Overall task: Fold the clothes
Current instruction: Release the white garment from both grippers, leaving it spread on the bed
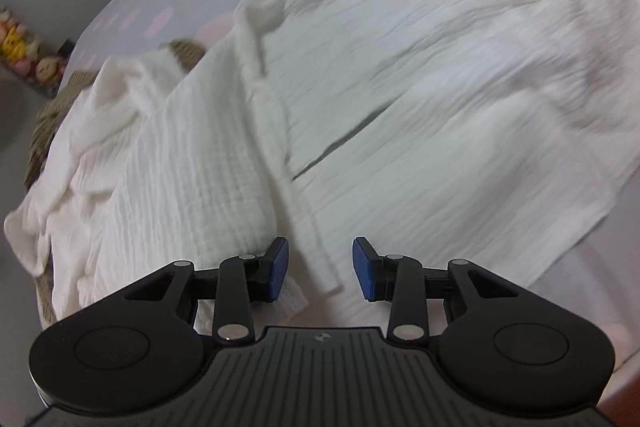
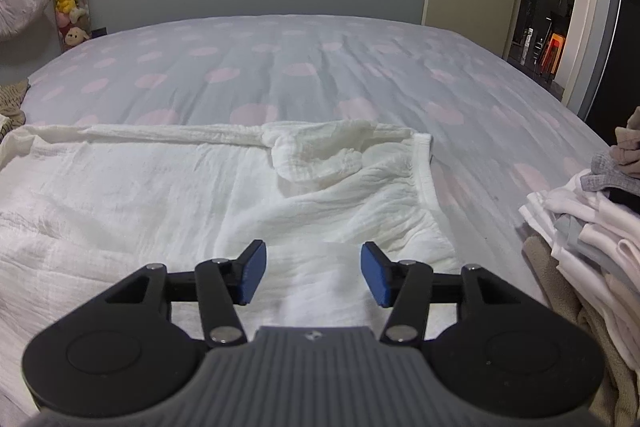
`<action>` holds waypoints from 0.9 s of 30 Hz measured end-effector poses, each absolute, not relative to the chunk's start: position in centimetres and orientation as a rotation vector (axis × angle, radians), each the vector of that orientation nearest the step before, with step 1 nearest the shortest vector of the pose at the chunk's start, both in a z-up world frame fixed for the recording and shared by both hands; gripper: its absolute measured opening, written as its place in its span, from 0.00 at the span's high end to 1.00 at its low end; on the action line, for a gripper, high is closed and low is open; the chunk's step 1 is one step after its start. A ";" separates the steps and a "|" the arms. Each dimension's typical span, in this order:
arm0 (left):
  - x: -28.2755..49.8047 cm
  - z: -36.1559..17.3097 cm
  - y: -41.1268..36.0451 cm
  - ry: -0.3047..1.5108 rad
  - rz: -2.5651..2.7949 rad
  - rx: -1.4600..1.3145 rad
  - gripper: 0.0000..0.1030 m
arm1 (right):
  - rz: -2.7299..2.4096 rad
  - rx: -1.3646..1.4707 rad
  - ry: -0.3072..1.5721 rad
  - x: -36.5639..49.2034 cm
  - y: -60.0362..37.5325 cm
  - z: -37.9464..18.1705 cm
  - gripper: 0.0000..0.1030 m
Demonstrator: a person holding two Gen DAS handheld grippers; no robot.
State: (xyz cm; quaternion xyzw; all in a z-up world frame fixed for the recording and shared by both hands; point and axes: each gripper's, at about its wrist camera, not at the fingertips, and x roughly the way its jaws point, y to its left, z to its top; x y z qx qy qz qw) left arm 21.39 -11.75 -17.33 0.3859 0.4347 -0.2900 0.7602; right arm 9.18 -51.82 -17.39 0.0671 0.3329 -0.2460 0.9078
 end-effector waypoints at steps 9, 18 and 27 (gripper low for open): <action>22.8 -18.1 -9.3 0.990 -0.589 0.735 0.85 | -0.511 0.140 0.704 9.2 -51.7 -17.5 0.45; 24.4 -9.8 -7.5 0.890 -0.533 0.618 0.97 | -0.512 0.137 0.704 9.0 -51.6 -17.3 0.44; 32.5 -0.7 -5.5 0.796 -0.369 0.499 0.97 | -0.512 0.136 0.728 9.4 -51.8 -17.6 0.43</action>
